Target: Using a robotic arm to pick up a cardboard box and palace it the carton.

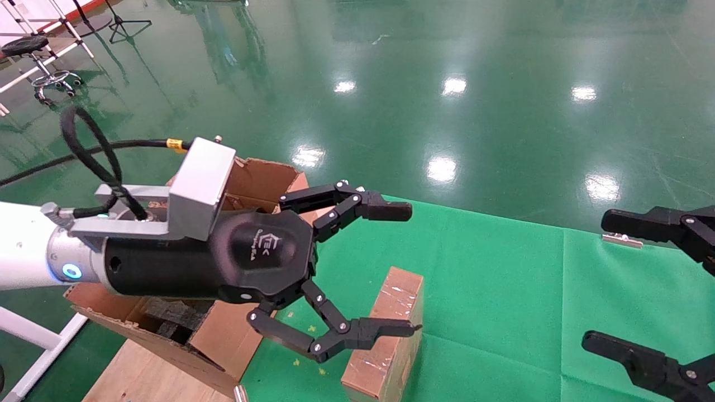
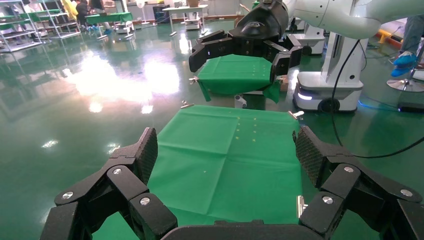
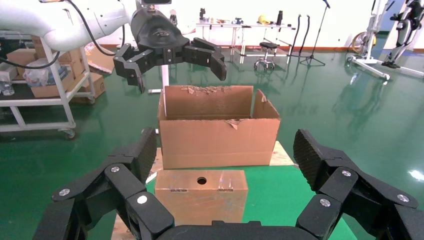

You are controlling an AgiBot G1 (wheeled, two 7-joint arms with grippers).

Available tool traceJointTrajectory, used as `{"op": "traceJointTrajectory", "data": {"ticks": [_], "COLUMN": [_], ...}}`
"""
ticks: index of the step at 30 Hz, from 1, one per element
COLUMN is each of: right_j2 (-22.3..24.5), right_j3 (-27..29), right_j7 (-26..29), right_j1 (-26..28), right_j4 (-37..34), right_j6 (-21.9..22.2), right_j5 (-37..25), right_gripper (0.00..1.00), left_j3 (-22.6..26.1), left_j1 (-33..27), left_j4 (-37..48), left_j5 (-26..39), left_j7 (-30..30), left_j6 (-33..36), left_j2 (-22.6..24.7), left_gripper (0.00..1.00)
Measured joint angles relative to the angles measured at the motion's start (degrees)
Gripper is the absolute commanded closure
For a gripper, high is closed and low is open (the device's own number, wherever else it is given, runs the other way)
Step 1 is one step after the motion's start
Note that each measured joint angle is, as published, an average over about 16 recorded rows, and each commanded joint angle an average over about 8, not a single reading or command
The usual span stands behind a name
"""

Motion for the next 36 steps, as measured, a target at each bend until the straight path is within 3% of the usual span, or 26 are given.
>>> {"op": "traceJointTrajectory", "data": {"ticks": [11,18,19,20,36], "right_j2": [0.0,0.0,0.0,0.0,0.0], "right_j3": [0.0,0.0,0.0,0.0,0.0], "right_j7": [0.0,0.0,0.0,0.0,0.0], "right_j1": [0.0,0.0,0.0,0.0,0.0], "right_j4": [0.0,0.0,0.0,0.0,0.0], "right_j6": [0.0,0.0,0.0,0.0,0.0], "right_j5": [0.0,0.0,0.0,0.0,0.0], "right_gripper": [0.02,0.87,0.97,1.0,1.0], "left_j3": [0.0,1.0,1.3,1.6,5.4], "left_j1": [0.0,-1.6,-2.2,-2.8,-10.9], "left_j4": [0.0,-0.9,-1.0,-1.2,-1.7], "left_j5": [0.0,2.9,3.8,4.6,15.1], "left_j7": [0.0,-0.3,-0.5,-0.7,-4.0], "left_j6": [0.0,0.5,0.6,0.7,0.5], "left_j2": [0.0,-0.5,-0.6,-0.7,-0.2], "left_gripper": [0.0,0.0,0.0,0.0,0.0]}}
